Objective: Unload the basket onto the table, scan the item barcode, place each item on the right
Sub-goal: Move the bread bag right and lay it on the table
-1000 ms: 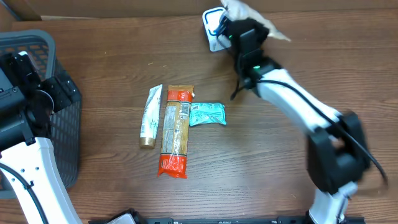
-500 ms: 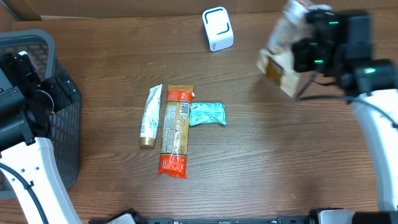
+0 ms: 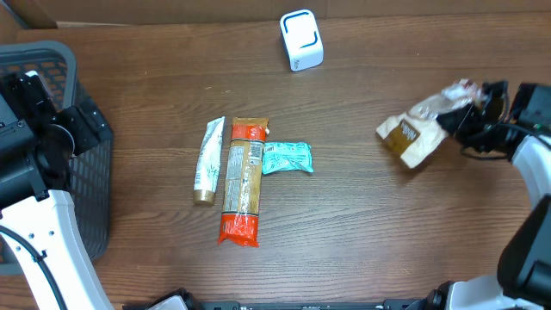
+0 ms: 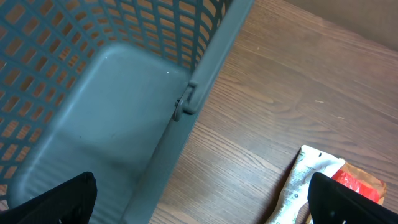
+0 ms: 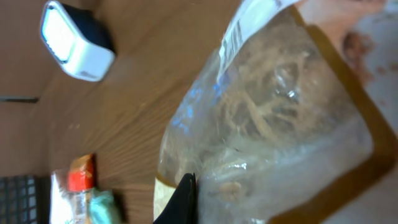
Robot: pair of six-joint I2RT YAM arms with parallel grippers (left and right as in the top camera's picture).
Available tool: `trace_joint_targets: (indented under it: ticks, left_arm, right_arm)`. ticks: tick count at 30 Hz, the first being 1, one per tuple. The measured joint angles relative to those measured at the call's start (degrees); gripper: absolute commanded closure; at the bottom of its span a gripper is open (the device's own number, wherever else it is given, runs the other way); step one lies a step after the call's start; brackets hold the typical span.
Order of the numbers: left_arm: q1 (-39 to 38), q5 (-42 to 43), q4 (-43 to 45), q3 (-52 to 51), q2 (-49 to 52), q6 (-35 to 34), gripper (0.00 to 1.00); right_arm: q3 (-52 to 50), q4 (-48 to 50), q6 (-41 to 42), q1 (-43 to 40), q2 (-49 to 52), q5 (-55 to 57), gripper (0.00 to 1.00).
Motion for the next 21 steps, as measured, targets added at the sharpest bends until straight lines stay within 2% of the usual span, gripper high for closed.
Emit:
trace_joint_targets:
  ticks: [5,11,12,15,21]
  left_arm:
    - [0.0,0.0,0.0,0.0,0.0,0.0,0.00]
    - [0.0,0.0,0.0,0.0,0.0,0.0,0.00]
    - [0.0,0.0,0.0,0.0,0.0,0.0,0.00]
    - [0.0,0.0,0.0,0.0,0.0,0.0,0.00]
    - [0.0,0.0,0.0,0.0,0.0,0.0,0.00]
  right_arm:
    - [-6.8,11.8,4.4,-2.3,2.4,0.9,0.96]
    - [-7.5,12.0,9.2,-6.7,2.4,5.3,0.96]
    - [-7.5,11.6,9.5,-6.9,2.4,5.6,0.94]
    - [-7.6,9.6,10.1,-7.0,2.4,7.0,0.74]
    - [-7.8,6.0,10.6,-7.0,2.3,9.0,0.62]
